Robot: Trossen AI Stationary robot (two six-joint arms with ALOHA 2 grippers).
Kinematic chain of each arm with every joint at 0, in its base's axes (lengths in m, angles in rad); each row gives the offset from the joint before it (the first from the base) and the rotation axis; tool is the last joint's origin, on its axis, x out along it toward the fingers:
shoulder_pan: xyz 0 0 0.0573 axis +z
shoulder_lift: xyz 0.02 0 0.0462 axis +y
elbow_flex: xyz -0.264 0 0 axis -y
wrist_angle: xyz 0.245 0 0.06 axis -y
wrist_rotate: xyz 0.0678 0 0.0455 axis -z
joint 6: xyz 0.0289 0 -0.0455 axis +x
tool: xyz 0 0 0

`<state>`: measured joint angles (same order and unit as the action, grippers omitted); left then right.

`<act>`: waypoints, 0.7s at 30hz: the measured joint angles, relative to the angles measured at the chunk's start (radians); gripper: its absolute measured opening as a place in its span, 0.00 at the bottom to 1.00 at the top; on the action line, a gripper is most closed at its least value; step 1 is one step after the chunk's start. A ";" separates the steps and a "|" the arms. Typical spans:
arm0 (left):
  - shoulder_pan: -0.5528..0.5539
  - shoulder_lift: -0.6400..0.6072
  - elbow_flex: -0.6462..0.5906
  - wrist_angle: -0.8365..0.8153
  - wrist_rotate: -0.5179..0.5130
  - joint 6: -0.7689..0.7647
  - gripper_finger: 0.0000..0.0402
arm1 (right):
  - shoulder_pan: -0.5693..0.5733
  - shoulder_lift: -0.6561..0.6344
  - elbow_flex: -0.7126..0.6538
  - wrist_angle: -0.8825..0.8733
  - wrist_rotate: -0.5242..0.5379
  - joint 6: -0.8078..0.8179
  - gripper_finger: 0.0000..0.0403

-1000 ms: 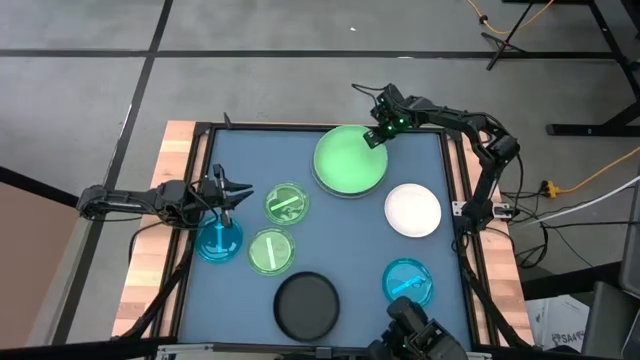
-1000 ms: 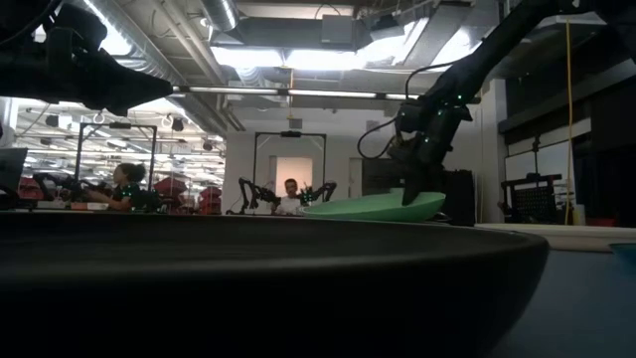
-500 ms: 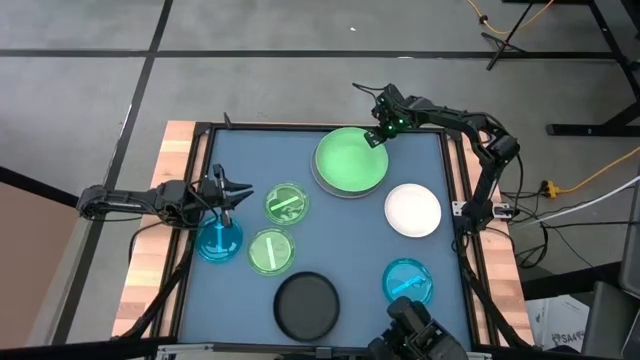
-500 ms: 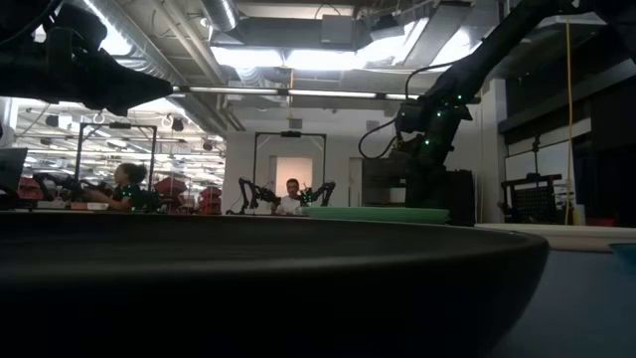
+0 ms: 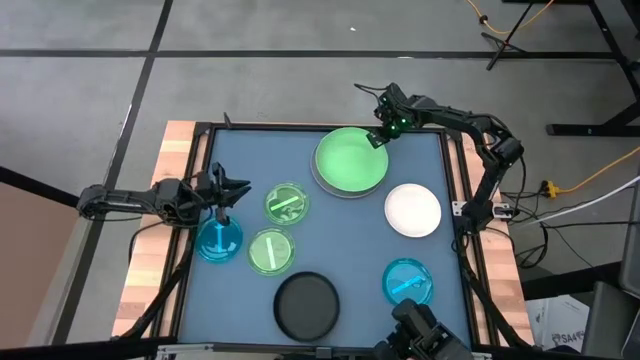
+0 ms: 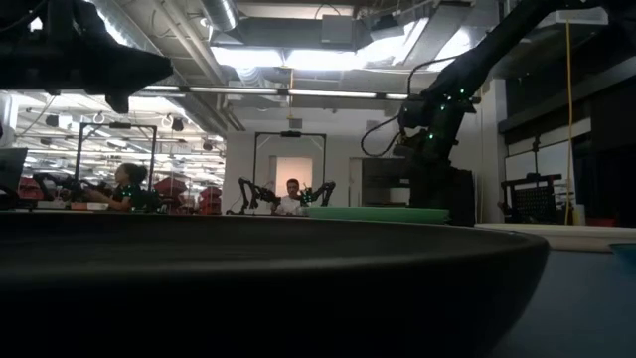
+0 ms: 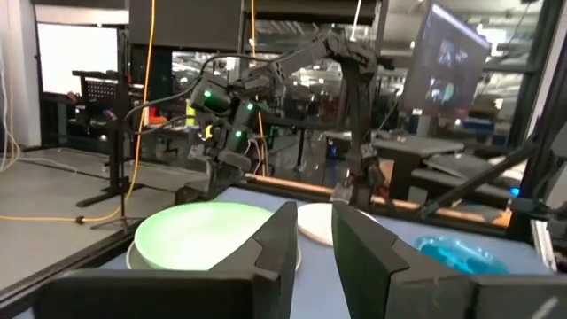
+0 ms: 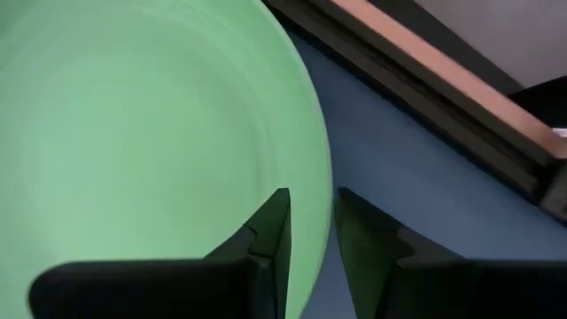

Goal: Stack plastic plates
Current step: Stack the large green plate on the large gray plate, then stack the medium black plate on the large green plate

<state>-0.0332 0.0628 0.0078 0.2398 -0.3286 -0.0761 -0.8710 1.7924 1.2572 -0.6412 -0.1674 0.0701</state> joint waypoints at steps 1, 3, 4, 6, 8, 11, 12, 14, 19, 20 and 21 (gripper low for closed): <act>-0.001 0.008 0.000 0.018 0.001 0.000 0.17 | 0.000 -0.014 0.000 -0.002 0.000 0.000 0.20; -0.001 0.028 0.000 0.056 0.002 0.000 0.17 | 0.000 -0.048 0.000 -0.008 0.001 0.000 0.20; -0.001 0.040 0.000 0.073 0.003 0.000 0.17 | 0.000 -0.066 0.000 -0.011 0.001 0.000 0.20; -0.001 0.069 0.000 0.112 0.013 0.000 0.17 | 0.000 -0.104 0.000 -0.021 0.001 0.000 0.20; -0.003 0.106 0.000 0.164 0.030 0.000 0.17 | 0.005 -0.144 0.000 -0.029 -0.002 0.000 0.20; -0.012 0.169 0.009 0.223 0.039 -0.001 0.17 | 0.021 -0.211 0.000 -0.057 -0.003 -0.005 0.20; -0.016 0.193 0.020 0.229 0.039 0.000 0.17 | 0.031 -0.233 0.000 -0.066 0.000 -0.013 0.20; -0.027 0.244 0.052 0.230 0.039 -0.001 0.17 | 0.061 -0.276 0.000 -0.087 0.000 -0.025 0.20; -0.055 0.420 0.171 0.228 0.034 -0.001 0.17 | 0.184 -0.366 -0.001 -0.140 0.055 -0.027 0.20; -0.060 0.460 0.197 0.224 0.033 -0.001 0.17 | 0.216 -0.382 -0.008 -0.141 0.078 -0.027 0.20; -0.065 0.499 0.221 0.222 0.032 -0.001 0.17 | 0.248 -0.399 -0.021 -0.143 0.098 -0.027 0.20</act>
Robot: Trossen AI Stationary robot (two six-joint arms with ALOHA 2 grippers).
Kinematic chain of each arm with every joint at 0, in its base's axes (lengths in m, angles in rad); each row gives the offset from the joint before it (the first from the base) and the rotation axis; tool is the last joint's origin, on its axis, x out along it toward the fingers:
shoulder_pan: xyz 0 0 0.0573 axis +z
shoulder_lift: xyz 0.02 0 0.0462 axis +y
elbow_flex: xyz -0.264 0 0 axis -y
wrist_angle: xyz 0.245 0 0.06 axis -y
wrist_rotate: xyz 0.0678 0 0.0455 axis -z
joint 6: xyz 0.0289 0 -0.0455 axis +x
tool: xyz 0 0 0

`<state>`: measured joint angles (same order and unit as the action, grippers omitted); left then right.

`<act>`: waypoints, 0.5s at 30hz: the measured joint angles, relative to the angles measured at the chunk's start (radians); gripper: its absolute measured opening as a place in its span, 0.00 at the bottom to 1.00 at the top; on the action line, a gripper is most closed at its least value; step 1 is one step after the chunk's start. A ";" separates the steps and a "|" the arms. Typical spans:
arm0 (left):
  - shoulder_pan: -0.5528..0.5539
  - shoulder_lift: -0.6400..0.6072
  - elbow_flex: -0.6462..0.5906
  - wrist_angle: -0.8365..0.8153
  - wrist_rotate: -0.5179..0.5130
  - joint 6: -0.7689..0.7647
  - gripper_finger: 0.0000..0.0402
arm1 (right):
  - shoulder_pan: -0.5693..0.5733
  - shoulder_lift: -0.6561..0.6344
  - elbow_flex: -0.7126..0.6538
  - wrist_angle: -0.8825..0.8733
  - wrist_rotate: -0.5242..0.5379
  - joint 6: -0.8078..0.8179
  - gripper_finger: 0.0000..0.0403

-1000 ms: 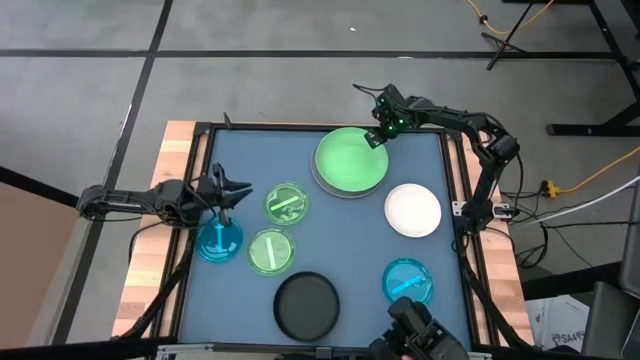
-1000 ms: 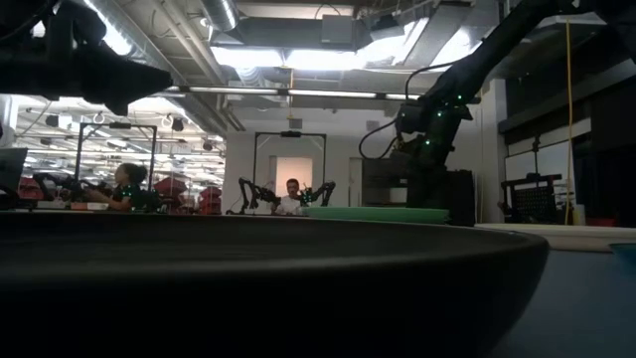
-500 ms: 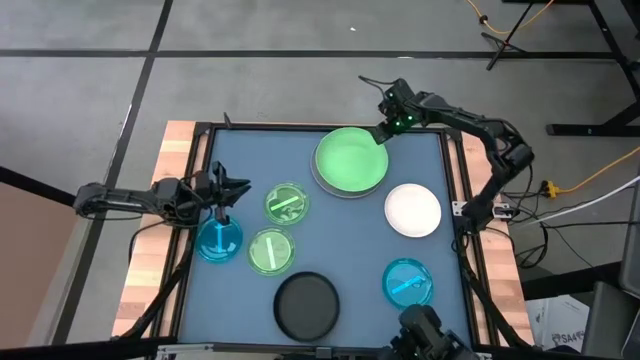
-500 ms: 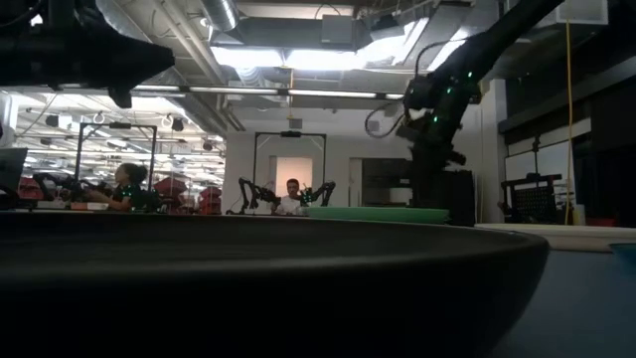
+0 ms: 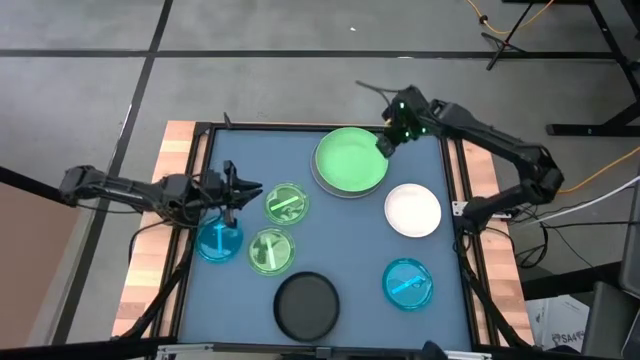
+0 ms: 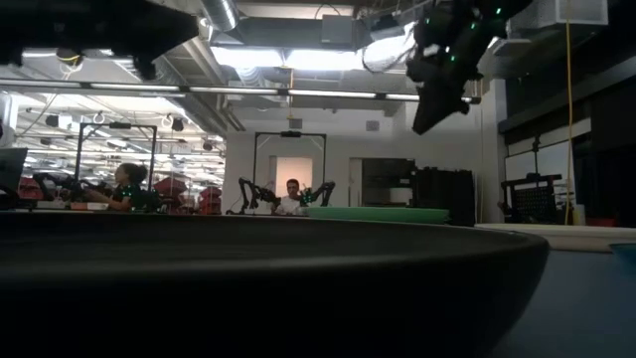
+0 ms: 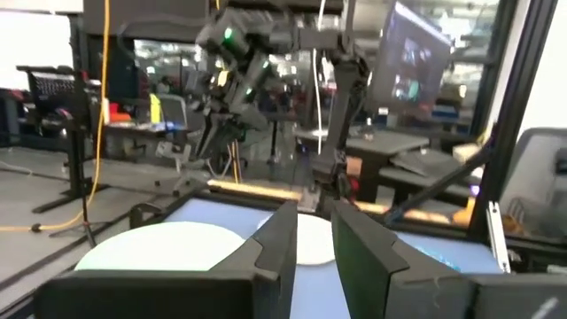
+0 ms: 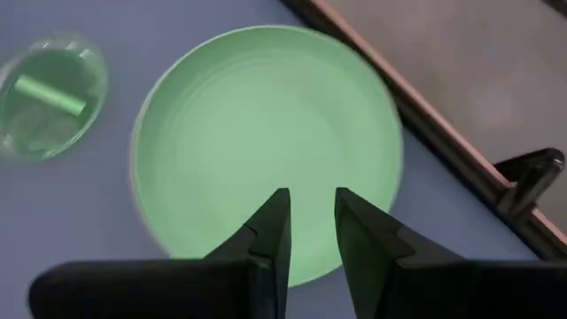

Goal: Stack plastic plates
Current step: Stack the medium black plate on the large green plate

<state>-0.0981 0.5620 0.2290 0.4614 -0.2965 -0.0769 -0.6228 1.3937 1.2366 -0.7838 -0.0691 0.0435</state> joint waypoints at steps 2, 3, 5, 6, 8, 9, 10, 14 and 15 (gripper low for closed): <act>-0.009 0.080 0.053 -0.001 0.000 0.000 0.17 | 0.064 -0.033 -0.032 -0.003 0.043 0.008 0.20; -0.013 0.119 0.077 -0.002 0.000 -0.002 0.17 | 0.098 -0.050 -0.048 0.001 0.063 0.022 0.20; -0.020 0.195 0.128 -0.008 0.000 -0.024 0.17 | 0.155 -0.086 -0.083 0.006 0.094 0.057 0.20; -0.023 0.233 0.154 -0.010 0.000 -0.030 0.17 | 0.183 -0.104 -0.100 0.004 0.104 0.074 0.20; -0.031 0.303 0.217 -0.039 -0.001 -0.046 0.17 | 0.231 -0.144 -0.133 0.005 0.114 0.102 0.20; -0.034 0.339 0.250 -0.061 -0.001 -0.051 0.17 | 0.253 -0.165 -0.150 0.005 0.114 0.112 0.20; -0.037 0.375 0.285 -0.085 0.000 -0.052 0.17 | 0.275 -0.187 -0.167 0.005 0.114 0.123 0.20; -0.047 0.517 0.412 -0.164 0.000 -0.056 0.17 | 0.343 -0.277 -0.232 0.005 0.114 0.165 0.20; -0.048 0.552 0.445 -0.186 0.000 -0.056 0.17 | 0.357 -0.300 -0.248 0.005 0.114 0.175 0.20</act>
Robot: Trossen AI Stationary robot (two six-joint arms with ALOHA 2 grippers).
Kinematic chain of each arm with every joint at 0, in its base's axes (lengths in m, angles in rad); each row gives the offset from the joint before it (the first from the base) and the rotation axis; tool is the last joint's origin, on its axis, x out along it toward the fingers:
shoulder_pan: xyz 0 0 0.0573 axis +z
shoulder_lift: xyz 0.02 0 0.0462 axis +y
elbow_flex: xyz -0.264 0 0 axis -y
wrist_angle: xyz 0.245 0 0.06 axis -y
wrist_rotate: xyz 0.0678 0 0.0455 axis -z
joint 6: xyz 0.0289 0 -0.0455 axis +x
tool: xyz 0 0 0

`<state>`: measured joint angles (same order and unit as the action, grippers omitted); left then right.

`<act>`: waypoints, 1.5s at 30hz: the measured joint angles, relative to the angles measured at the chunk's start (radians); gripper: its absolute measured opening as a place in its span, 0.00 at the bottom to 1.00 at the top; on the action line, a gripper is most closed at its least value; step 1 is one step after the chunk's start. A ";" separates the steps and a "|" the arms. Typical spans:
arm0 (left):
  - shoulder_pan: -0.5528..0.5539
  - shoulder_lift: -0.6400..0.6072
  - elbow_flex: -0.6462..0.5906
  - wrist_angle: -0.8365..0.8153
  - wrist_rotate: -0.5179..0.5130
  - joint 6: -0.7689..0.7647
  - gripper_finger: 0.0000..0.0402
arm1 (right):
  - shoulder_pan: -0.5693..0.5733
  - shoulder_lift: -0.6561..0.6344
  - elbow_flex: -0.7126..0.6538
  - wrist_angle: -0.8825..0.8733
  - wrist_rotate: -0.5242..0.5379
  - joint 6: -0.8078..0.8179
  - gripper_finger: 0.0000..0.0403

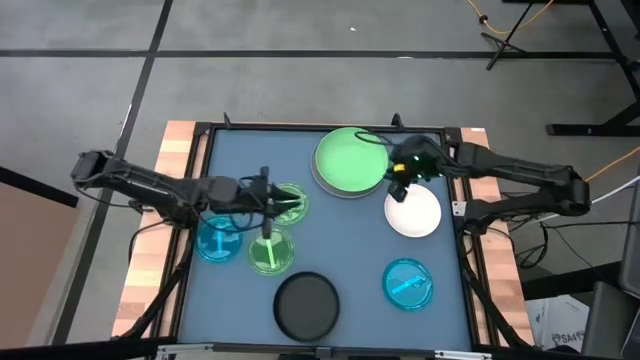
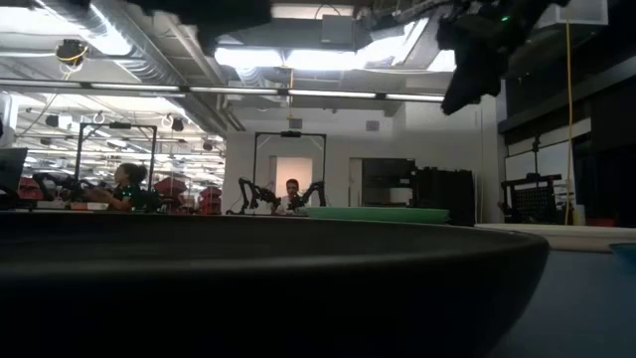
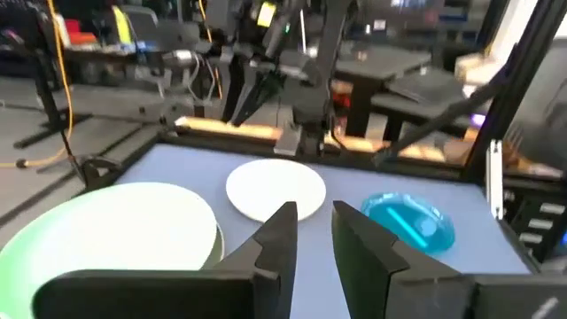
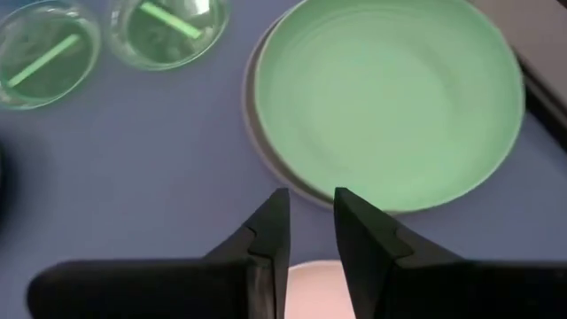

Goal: Stack plastic plates
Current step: Stack the medium black plate on the large green plate

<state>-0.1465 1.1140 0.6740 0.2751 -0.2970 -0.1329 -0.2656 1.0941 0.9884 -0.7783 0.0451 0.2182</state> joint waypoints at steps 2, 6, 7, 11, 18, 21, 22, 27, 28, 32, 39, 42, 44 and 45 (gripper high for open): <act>-0.006 0.065 0.066 -0.061 0.001 -0.006 0.17 | 0.024 -0.041 -0.035 0.002 0.000 0.021 0.20; -0.020 0.182 0.173 -0.199 0.023 -0.082 0.17 | 0.058 -0.107 -0.098 0.023 0.000 0.059 0.20; -0.025 0.209 0.192 -0.225 0.041 -0.104 0.17 | 0.066 -0.116 -0.109 0.027 0.000 0.064 0.20; -0.055 0.298 0.222 -0.249 0.113 -0.186 0.17 | 0.084 -0.132 -0.143 0.028 0.000 0.065 0.20; -0.120 0.429 0.224 -0.249 0.163 -0.330 0.17 | 0.083 -0.128 -0.172 0.042 0.000 0.065 0.20; -0.147 0.478 0.224 -0.250 0.181 -0.369 0.17 | 0.083 -0.128 -0.173 0.064 0.000 0.065 0.20; -0.155 0.493 0.224 -0.249 0.186 -0.385 0.17 | 0.083 -0.128 -0.173 0.067 0.000 0.066 0.20; -0.191 0.541 0.224 -0.253 0.188 -0.442 0.17 | 0.083 -0.128 -0.173 0.084 0.000 0.065 0.20; -0.197 0.547 0.224 -0.253 0.188 -0.449 0.17 | 0.083 -0.128 -0.173 0.083 0.000 0.065 0.20; -0.218 0.552 0.224 -0.273 0.188 -0.476 0.17 | 0.083 -0.128 -0.173 0.082 0.000 0.065 0.20; -0.250 0.551 0.224 -0.361 0.184 -0.567 0.17 | 0.083 -0.128 -0.173 0.082 0.000 0.065 0.20; -0.263 0.551 0.224 -0.384 0.184 -0.575 0.17 | 0.083 -0.128 -0.173 0.082 0.000 0.065 0.20; -0.270 0.551 0.224 -0.381 0.184 -0.575 0.17 | 0.083 -0.128 -0.173 0.082 0.000 0.065 0.20; -0.274 0.551 0.224 -0.382 0.184 -0.576 0.17 | 0.083 -0.128 -0.173 0.082 0.000 0.065 0.20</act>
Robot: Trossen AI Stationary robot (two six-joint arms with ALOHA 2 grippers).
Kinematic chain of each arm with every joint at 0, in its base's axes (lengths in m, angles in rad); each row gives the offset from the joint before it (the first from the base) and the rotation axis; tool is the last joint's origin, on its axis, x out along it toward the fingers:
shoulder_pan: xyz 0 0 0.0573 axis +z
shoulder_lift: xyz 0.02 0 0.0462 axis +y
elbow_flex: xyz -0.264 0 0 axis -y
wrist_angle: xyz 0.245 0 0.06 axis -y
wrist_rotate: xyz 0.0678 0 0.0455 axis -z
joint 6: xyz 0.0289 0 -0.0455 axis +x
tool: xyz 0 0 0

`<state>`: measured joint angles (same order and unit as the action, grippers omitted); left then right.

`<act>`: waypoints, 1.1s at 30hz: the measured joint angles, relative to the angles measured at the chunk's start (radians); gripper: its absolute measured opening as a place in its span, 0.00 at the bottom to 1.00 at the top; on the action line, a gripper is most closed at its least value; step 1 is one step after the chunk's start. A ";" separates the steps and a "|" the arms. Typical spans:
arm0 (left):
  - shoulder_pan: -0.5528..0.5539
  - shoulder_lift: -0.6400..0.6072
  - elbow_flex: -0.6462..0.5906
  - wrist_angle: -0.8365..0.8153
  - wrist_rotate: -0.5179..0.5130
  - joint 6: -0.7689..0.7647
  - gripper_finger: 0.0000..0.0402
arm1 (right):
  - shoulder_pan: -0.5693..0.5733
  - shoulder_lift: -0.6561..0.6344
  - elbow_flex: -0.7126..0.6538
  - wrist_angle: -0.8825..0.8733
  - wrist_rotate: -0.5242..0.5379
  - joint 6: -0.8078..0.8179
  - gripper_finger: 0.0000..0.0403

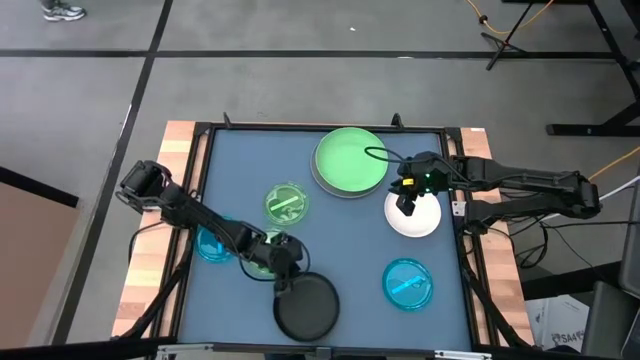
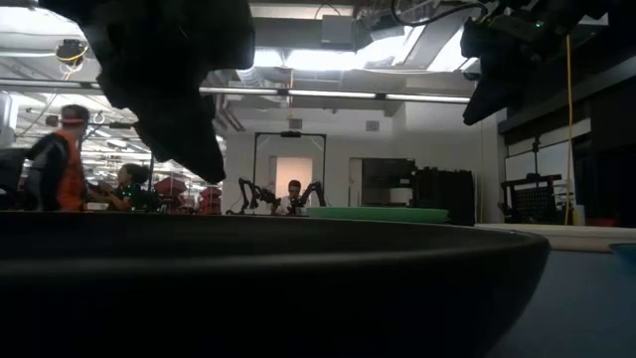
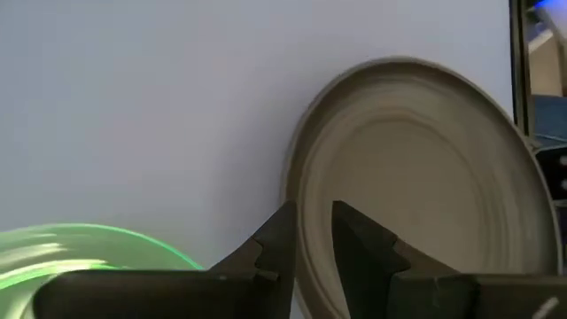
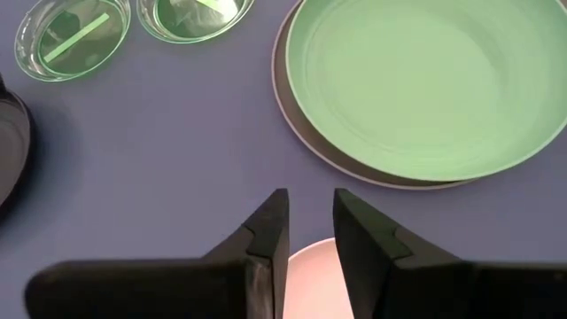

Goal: Stack plastic plates
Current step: Stack the medium black plate on the large green plate

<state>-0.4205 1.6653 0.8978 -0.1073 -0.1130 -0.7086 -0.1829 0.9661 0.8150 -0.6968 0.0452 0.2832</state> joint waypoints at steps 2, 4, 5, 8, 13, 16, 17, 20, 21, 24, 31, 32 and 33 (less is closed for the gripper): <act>-0.005 0.000 0.000 -0.012 0.000 -0.015 0.17 | 0.000 0.000 0.000 0.000 0.000 0.000 0.20; -0.006 0.000 0.000 -0.034 -0.001 -0.040 0.17 | 0.000 0.000 0.000 0.000 0.000 0.000 0.20; -0.006 0.000 0.000 -0.044 0.000 -0.049 0.17 | 0.000 0.000 0.000 0.000 0.000 0.000 0.20; -0.006 0.000 0.000 -0.041 -0.002 -0.050 0.17 | 0.000 0.000 0.000 0.000 0.000 0.000 0.20; -0.006 0.002 0.000 -0.042 -0.016 -0.052 0.17 | 0.000 0.000 0.000 0.000 0.000 -0.001 0.20; -0.006 0.023 0.000 -0.042 -0.015 -0.071 0.17 | 0.000 0.000 0.000 0.000 0.000 -0.001 0.20; -0.006 0.034 0.000 -0.040 -0.011 -0.077 0.17 | 0.000 0.000 0.000 0.000 0.000 -0.001 0.20; -0.006 0.069 0.000 -0.035 0.001 -0.100 0.17 | 0.000 0.000 0.000 0.000 0.000 -0.001 0.20; -0.006 0.080 0.000 -0.029 0.004 -0.105 0.17 | 0.000 0.000 0.000 0.000 0.000 -0.001 0.20; -0.006 0.103 0.000 -0.011 0.009 -0.122 0.17 | 0.000 0.000 0.000 0.000 0.000 -0.001 0.20; -0.006 0.124 0.000 0.008 0.034 -0.122 0.17 | 0.000 0.000 0.000 0.000 0.000 -0.001 0.20; -0.006 0.124 0.000 0.007 0.034 -0.122 0.17 | 0.000 0.000 0.000 0.000 0.000 -0.001 0.20; -0.005 0.124 0.000 0.007 0.034 -0.122 0.17 | 0.000 0.000 0.000 0.000 0.000 -0.001 0.20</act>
<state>-0.4259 1.7889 0.8974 -0.1002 -0.0792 -0.8303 -0.1833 0.9661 0.8154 -0.6971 0.0452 0.2821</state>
